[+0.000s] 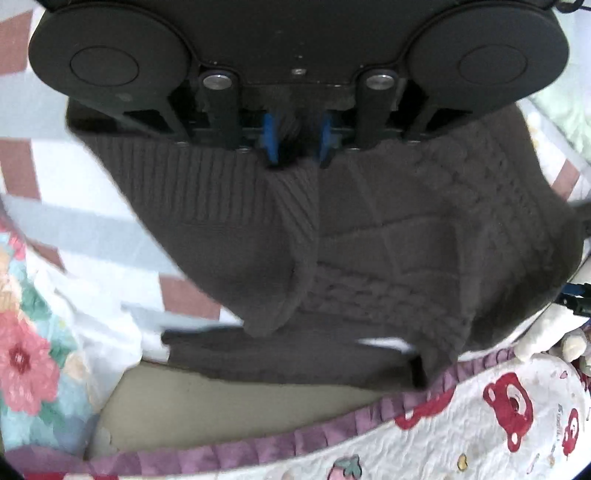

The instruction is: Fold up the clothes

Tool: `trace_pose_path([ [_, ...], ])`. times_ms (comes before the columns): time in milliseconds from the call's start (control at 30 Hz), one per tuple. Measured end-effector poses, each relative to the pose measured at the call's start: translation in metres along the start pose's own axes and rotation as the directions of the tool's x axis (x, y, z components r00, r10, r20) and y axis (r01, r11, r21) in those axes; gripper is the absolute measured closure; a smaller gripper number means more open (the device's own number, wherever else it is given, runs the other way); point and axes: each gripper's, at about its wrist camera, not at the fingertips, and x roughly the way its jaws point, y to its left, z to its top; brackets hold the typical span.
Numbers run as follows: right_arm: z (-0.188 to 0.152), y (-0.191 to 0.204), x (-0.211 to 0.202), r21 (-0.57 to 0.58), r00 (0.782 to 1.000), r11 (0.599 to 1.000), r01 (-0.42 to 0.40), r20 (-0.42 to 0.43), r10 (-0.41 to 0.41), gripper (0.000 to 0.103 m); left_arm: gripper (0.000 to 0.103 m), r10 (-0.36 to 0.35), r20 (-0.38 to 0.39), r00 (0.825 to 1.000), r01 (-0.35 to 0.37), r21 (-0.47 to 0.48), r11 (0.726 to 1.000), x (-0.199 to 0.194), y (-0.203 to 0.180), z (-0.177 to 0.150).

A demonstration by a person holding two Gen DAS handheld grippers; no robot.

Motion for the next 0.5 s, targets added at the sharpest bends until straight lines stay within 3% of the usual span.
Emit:
trace_pose_path([
  [100, -0.004, 0.002, -0.009, 0.069, 0.999, 0.998, 0.01, 0.04, -0.013, 0.055, 0.027, -0.023, 0.016, 1.0, 0.024, -0.059, 0.998, -0.002, 0.001, -0.007],
  [200, -0.007, 0.005, -0.013, 0.129, 0.993, 0.992, 0.012, 0.116, -0.027, 0.052, 0.027, -0.016, 0.028, 0.999, 0.018, -0.065, 0.998, -0.003, -0.003, -0.014],
  [233, -0.007, 0.01, -0.016, 0.126, 0.988, 0.991, 0.045, 0.139, -0.063, 0.047, 0.027, 0.001, 0.036, 0.999, 0.001, -0.053, 0.999, -0.004, -0.005, -0.016],
  [333, -0.008, 0.028, -0.015, 0.022, 0.97, 0.987, 0.159, 0.185, -0.161, 0.034, 0.027, 0.006, 0.032, 0.999, -0.004, -0.065, 0.998, -0.006, -0.003, -0.018],
  [500, -0.006, 0.035, 0.015, -0.062, 0.97, 0.977, 0.203, 0.147, -0.192, 0.035, 0.027, -0.01, 0.034, 0.999, 0.014, -0.109, 0.994, -0.008, 0.001, -0.015],
])
